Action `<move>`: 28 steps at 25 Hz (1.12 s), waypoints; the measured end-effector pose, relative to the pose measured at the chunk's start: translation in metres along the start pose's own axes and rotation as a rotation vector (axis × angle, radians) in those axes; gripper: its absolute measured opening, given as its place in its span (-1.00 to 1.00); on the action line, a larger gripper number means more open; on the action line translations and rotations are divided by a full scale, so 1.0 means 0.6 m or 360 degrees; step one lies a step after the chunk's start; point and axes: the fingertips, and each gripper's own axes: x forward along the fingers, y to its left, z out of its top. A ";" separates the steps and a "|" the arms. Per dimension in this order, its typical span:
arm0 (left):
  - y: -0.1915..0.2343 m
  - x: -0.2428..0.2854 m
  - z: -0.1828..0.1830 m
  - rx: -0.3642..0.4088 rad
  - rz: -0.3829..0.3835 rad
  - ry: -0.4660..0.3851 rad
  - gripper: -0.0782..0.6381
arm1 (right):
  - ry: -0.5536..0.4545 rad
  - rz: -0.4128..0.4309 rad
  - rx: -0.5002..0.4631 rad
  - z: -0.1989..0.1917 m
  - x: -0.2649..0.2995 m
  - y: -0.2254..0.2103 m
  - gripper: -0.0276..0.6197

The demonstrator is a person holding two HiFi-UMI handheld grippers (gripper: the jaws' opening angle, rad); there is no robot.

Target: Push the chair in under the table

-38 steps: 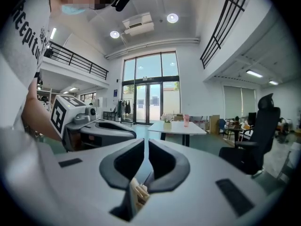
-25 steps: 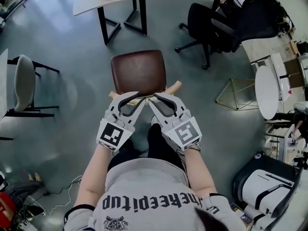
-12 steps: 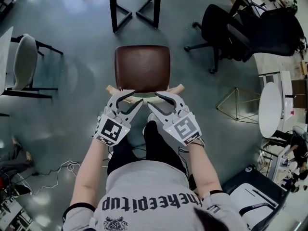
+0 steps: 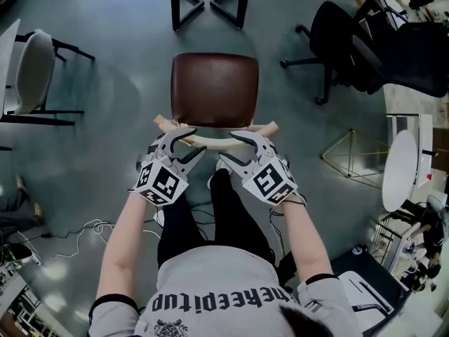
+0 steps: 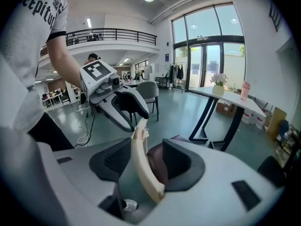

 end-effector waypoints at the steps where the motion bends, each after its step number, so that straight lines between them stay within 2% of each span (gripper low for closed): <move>1: -0.001 0.005 -0.009 0.0010 -0.0014 0.0018 -0.23 | 0.0021 0.0004 -0.0011 -0.007 0.006 -0.003 -0.28; 8: -0.019 0.039 -0.053 0.0102 -0.0133 0.0118 -0.19 | 0.0163 0.0043 -0.0074 -0.057 0.038 -0.008 -0.26; 14: -0.024 0.057 -0.085 0.0178 -0.0182 0.0209 -0.15 | 0.0256 0.0087 -0.0123 -0.090 0.056 0.001 -0.19; 20: -0.028 0.065 -0.114 0.0173 -0.0214 0.0273 -0.13 | 0.0336 0.0089 -0.0159 -0.119 0.063 0.000 -0.18; 28: -0.030 0.069 -0.122 0.0172 -0.0223 0.0268 -0.12 | 0.0453 0.0052 -0.0254 -0.151 0.070 -0.006 -0.18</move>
